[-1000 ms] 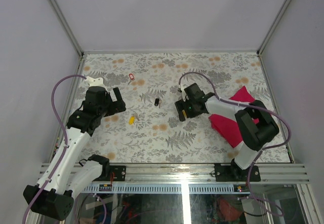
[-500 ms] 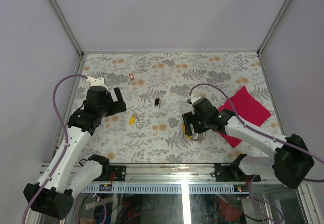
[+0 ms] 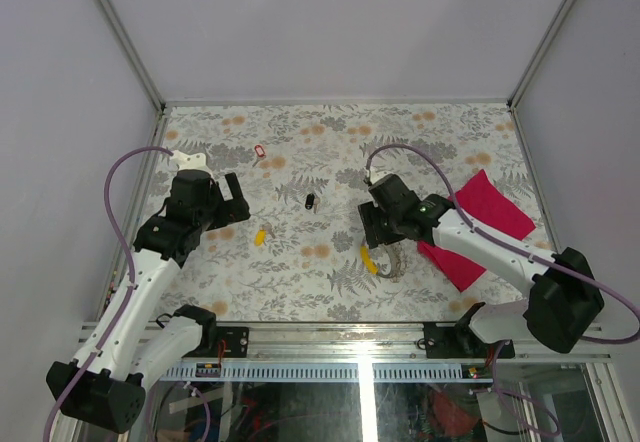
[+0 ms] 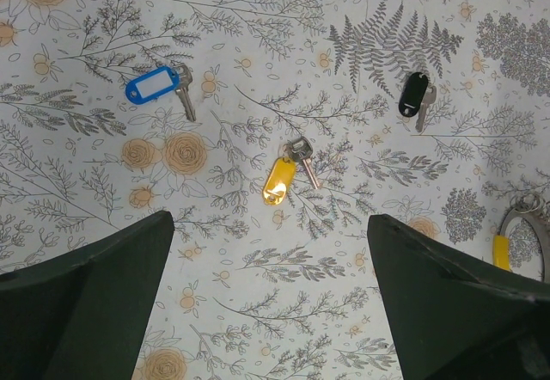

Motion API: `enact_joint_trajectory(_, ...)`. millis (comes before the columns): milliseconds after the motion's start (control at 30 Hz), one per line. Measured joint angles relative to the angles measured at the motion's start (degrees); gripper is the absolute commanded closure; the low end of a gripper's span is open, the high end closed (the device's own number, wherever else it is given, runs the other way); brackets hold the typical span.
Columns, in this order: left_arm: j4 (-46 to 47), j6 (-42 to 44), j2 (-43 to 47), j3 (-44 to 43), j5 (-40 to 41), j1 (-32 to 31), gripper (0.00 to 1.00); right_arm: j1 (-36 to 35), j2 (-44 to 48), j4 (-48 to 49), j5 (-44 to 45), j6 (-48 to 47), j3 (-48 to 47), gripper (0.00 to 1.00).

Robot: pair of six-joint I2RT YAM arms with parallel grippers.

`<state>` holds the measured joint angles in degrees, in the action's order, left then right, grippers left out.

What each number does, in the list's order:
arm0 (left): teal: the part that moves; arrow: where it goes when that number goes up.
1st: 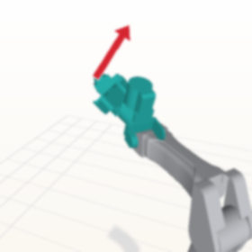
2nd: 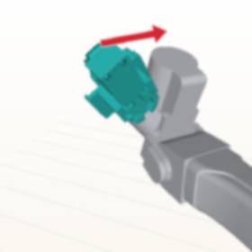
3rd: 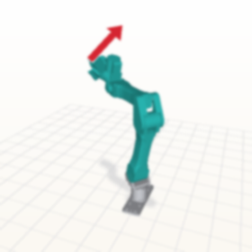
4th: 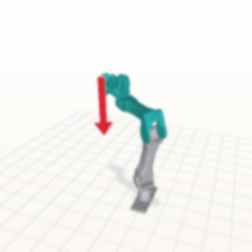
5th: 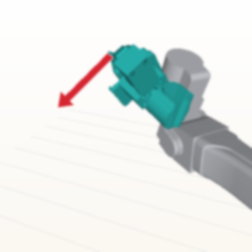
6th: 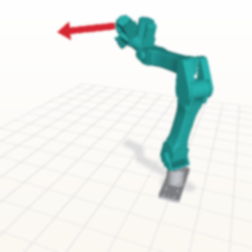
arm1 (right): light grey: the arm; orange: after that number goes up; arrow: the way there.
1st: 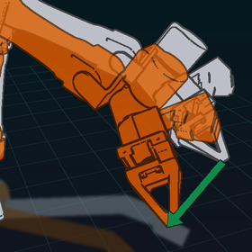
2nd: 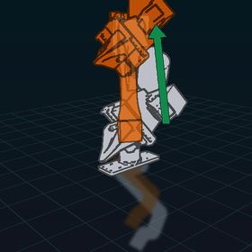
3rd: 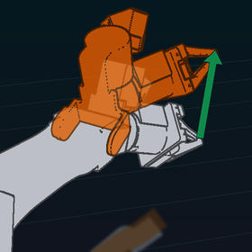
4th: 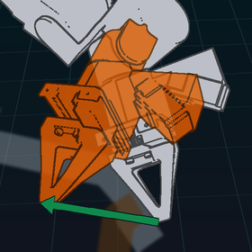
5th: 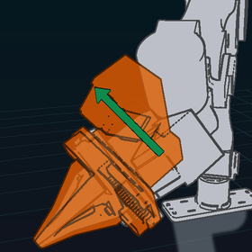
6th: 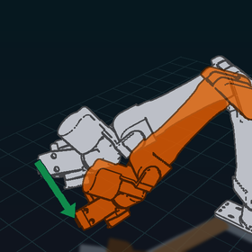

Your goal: Put the keys on the keyring

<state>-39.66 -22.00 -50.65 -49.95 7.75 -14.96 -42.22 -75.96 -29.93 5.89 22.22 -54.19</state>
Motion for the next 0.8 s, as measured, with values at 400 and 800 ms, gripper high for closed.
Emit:
enact_joint_trajectory(400,0.00,-0.02,0.22,0.00,-0.39,-0.42,0.00,0.00,7.23,-5.62,-1.46,8.48,8.96,0.52)
enact_joint_trajectory(800,0.02,0.00,0.09,0.00,-1.20,-0.44,0.00,0.00,13.09,-3.80,-7.91,15.56,20.09,0.61)
